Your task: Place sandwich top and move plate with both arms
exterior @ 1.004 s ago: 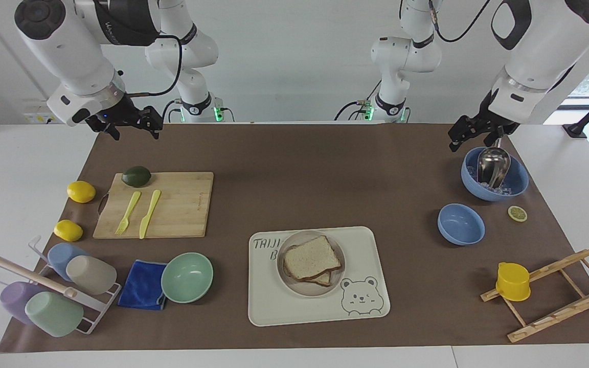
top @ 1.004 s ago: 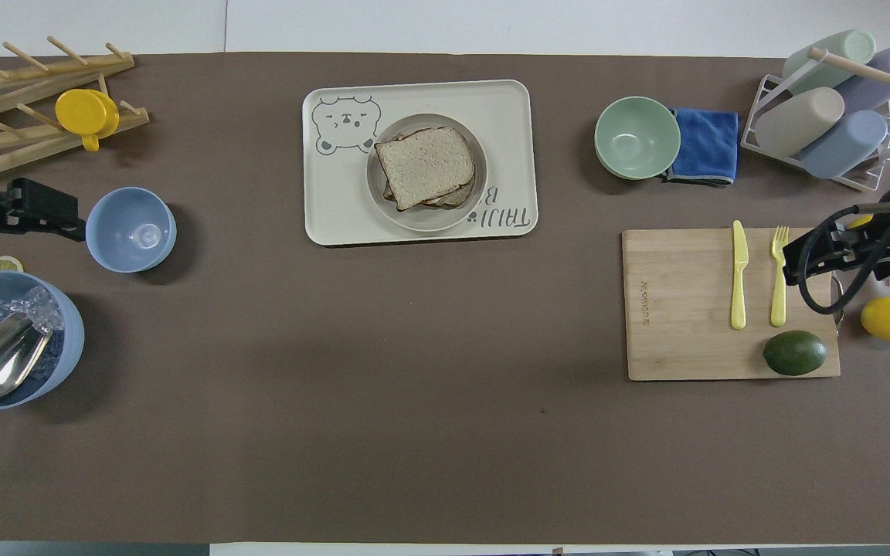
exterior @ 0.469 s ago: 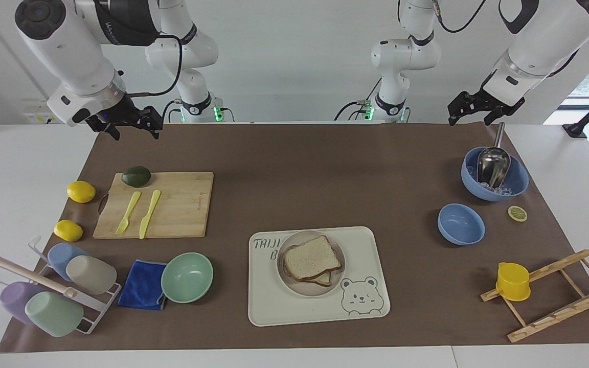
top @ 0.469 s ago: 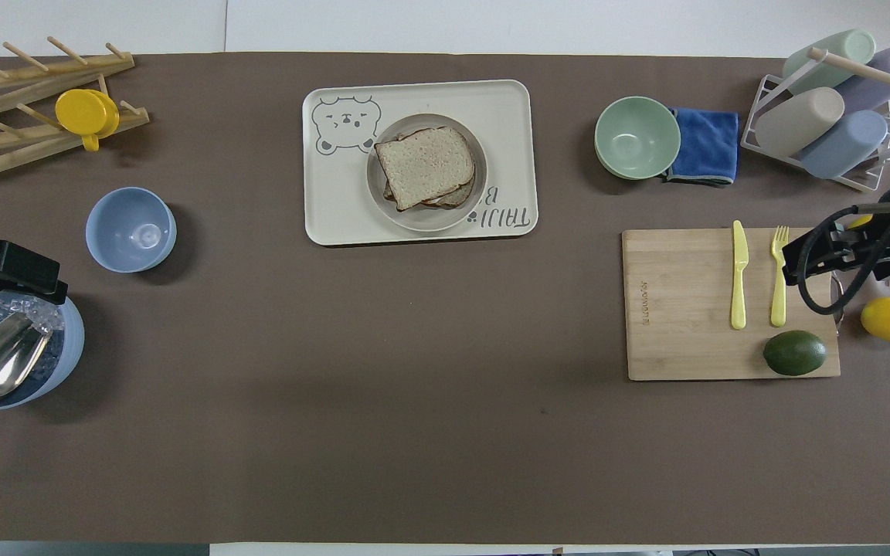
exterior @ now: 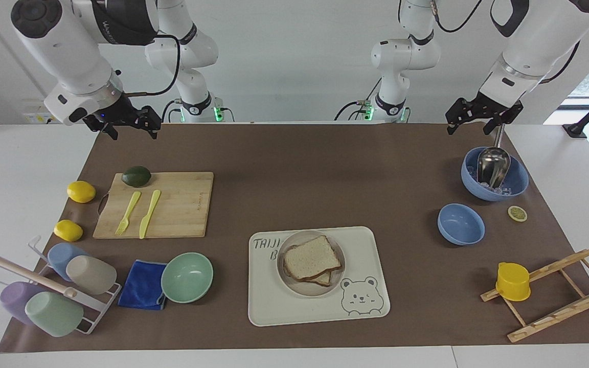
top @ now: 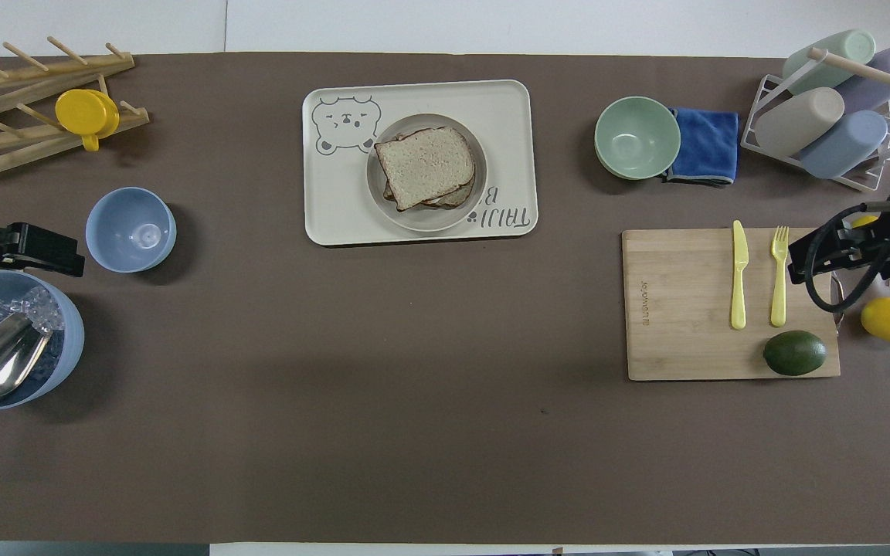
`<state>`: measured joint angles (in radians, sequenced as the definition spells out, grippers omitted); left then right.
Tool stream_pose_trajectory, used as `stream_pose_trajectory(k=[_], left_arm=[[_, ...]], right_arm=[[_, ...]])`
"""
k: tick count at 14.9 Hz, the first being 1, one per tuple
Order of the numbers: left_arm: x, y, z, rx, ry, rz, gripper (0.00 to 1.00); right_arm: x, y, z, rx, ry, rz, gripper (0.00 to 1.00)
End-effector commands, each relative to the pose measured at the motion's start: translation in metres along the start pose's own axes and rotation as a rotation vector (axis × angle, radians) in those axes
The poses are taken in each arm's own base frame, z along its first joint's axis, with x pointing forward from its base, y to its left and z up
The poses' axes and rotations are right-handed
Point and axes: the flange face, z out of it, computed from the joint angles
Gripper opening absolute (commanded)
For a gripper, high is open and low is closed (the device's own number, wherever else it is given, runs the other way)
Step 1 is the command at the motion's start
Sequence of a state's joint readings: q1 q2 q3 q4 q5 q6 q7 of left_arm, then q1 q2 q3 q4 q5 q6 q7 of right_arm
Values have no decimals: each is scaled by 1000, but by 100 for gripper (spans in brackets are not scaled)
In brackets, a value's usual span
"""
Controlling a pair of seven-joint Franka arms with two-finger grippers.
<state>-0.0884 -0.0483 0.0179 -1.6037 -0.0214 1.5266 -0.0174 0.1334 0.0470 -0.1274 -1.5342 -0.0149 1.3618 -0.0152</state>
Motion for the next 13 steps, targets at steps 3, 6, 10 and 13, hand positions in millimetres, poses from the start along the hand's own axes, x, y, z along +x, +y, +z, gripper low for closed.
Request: stream_pose_trajectory(k=[3, 6, 10, 13], left_arm=[[5, -7, -3, 20, 20, -22, 100], [5, -11, -4, 20, 22, -29, 100], [5, -9, -4, 20, 17, -25, 100], [4, -8, -4, 20, 14, -22, 100]], right_arm=[[-9, 13, -4, 13, -5, 2, 100], [-9, 13, -5, 12, -3, 3, 100], [-9, 12, -5, 11, -3, 1, 100], [-9, 13, -5, 12, -3, 3, 100]])
